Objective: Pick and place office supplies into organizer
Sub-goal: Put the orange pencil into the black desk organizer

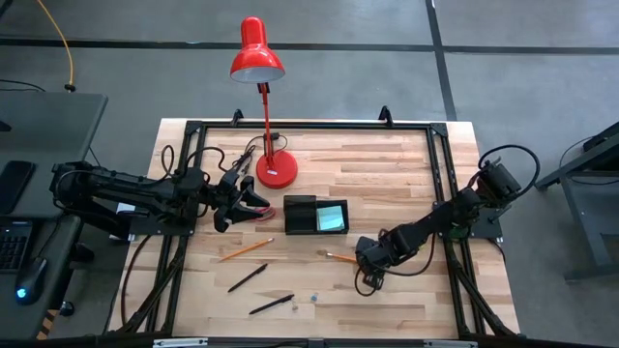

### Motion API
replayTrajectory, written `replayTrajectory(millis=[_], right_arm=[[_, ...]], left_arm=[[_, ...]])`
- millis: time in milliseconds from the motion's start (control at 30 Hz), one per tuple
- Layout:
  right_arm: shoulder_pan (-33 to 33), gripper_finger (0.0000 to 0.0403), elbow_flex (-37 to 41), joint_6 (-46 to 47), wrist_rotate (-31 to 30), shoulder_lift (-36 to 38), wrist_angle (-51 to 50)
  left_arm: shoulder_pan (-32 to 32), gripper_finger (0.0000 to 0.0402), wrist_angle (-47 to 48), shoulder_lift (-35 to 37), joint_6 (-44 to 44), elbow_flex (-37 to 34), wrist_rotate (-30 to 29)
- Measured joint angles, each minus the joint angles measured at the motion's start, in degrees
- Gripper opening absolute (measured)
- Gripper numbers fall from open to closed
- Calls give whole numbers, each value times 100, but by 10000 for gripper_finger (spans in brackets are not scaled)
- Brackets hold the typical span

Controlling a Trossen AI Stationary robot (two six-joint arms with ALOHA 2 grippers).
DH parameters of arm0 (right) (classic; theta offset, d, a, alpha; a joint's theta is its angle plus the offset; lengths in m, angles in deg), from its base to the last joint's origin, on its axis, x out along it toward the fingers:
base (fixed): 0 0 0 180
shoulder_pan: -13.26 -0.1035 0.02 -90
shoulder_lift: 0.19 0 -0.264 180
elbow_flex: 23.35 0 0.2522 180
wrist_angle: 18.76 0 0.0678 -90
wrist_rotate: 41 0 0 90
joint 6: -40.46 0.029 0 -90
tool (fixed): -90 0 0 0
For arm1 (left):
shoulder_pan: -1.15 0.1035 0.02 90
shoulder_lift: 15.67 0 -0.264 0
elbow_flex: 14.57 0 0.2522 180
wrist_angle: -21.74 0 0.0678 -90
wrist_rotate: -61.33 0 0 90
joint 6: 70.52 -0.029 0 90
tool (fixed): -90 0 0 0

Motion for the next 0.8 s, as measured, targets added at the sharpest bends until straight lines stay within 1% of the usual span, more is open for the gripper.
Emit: replayTrajectory(millis=[167, 300, 367, 500, 533, 800], right_arm=[[-30, 114, 10, -46, -164, -14, 16], [-77, 86, 10, -96, -363, -82, 138], [-73, 71, -4, -94, -368, -141, 174], [-69, 18, -14, 90, -358, -177, 268], [-68, 11, -14, 130, -356, -177, 281], [-54, 2, -14, 686, -344, -141, 255]], left_arm=[[1, 205, 2, 0, 60, 0, -1], [1, 205, 29, 0, 110, 0, 0], [2, 205, 85, -2, 124, 0, 0], [0, 205, 184, -2, 169, 0, 0], [0, 205, 181, 0, 170, 0, 1], [1, 205, 264, 0, 172, 0, 6]])
